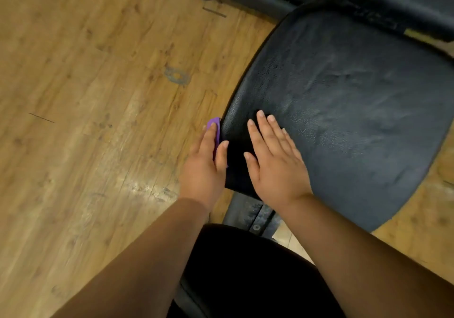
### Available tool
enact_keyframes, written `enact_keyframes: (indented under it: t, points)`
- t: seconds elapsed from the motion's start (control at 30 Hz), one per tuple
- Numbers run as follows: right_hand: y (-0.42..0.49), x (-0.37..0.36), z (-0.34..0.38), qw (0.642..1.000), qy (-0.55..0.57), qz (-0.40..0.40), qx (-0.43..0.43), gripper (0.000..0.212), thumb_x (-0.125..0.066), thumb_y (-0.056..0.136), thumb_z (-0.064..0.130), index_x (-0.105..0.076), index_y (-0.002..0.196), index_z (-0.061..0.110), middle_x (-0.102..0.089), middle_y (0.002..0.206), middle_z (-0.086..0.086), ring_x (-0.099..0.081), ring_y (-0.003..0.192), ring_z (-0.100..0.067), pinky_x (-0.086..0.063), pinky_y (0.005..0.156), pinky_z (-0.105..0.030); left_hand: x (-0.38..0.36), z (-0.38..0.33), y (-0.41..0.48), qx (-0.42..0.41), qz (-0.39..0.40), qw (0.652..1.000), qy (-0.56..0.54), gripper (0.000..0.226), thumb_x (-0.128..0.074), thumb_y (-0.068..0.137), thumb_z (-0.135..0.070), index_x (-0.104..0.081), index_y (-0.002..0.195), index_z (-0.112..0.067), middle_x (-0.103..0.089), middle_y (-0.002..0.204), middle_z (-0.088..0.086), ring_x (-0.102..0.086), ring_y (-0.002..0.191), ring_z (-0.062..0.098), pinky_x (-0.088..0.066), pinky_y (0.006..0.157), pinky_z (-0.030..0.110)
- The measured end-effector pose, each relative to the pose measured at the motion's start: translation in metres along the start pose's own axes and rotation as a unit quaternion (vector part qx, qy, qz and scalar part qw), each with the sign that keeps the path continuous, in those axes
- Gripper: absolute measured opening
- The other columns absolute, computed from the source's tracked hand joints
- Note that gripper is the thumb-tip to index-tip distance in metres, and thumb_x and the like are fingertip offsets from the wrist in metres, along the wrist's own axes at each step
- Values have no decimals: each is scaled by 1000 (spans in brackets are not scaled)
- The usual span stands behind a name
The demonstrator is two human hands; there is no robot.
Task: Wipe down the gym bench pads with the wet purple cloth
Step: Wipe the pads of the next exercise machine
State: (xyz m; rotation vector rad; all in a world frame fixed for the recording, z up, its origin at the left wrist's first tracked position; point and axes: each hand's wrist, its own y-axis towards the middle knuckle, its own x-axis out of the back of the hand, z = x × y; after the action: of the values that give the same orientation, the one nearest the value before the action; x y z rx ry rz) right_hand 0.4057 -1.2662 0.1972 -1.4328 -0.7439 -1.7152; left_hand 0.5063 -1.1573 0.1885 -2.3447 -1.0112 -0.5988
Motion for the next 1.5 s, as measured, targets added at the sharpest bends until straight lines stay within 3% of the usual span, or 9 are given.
enact_keyframes:
  t: [0.07,0.17,0.3,0.5,0.57,0.67,0.77,1.27,1.5]
  points:
    - [-3,21,-3,999,-1,24,-25,58,-28,99,39,-28,151,16,-21,160,-3,-14,148,-17,-6,118,-29,7,-17,-5,-19,6,999,29,51,-42,101,-33,-34,150,-21,-34,155,2,-41,136,19,-37,109,29]
    - [-12,56,-13,996,2,61,-62,56,-27,103,39,-15,154,19,-7,163,0,-1,149,-14,1,117,-27,16,-48,-13,-66,31,993,96,50,-39,102,-33,-31,151,-25,-26,159,-1,-38,137,15,-32,99,17]
    - [-32,100,-26,991,-9,94,-99,59,-22,103,42,-1,155,22,7,163,2,10,149,-13,9,114,-26,19,-93,-28,-180,34,970,156,50,-38,100,-35,-43,145,-16,-39,152,9,-52,127,29,-49,94,37]
    - [-66,160,-49,987,-8,90,-134,60,-20,103,43,2,155,22,7,163,1,10,149,-13,10,112,-26,14,-149,-54,-270,48,924,266,45,-44,96,-27,-55,134,-6,-52,139,20,-62,111,37,-57,81,44]
    - [-78,176,-57,985,-8,92,-142,59,-20,104,43,0,155,21,6,163,1,9,149,-14,10,114,-27,9,-166,-64,-280,72,911,295,48,-44,96,-27,-49,140,-7,-45,145,19,-54,124,35,-56,87,49]
    - [-97,195,-65,984,4,92,-155,59,-22,104,43,-3,155,21,2,163,0,7,149,-15,6,117,-29,4,-185,-75,-291,101,895,323,52,-32,101,-31,-31,150,-13,-25,158,12,-28,144,27,-38,111,44]
    - [-114,211,-67,981,4,99,-166,58,-23,104,43,-5,155,22,0,163,-1,5,149,-17,2,119,-32,3,-199,-87,-299,115,881,349,51,-28,105,-30,-18,154,-19,-12,162,7,-12,149,22,-25,118,40]
    - [-170,277,-24,960,2,39,-279,55,-24,104,41,-15,154,22,-13,162,-2,-8,149,-20,-10,118,-38,60,-240,-134,-415,158,781,439,63,-38,105,-19,0,155,-25,5,163,2,3,150,21,-12,119,33]
    - [-207,288,-47,954,13,37,-297,54,-27,103,41,-19,153,21,-21,159,-2,-15,147,-22,-15,117,-39,45,-273,-166,-465,154,732,474,72,-45,101,-12,0,155,-23,3,163,5,-1,150,25,-18,119,38]
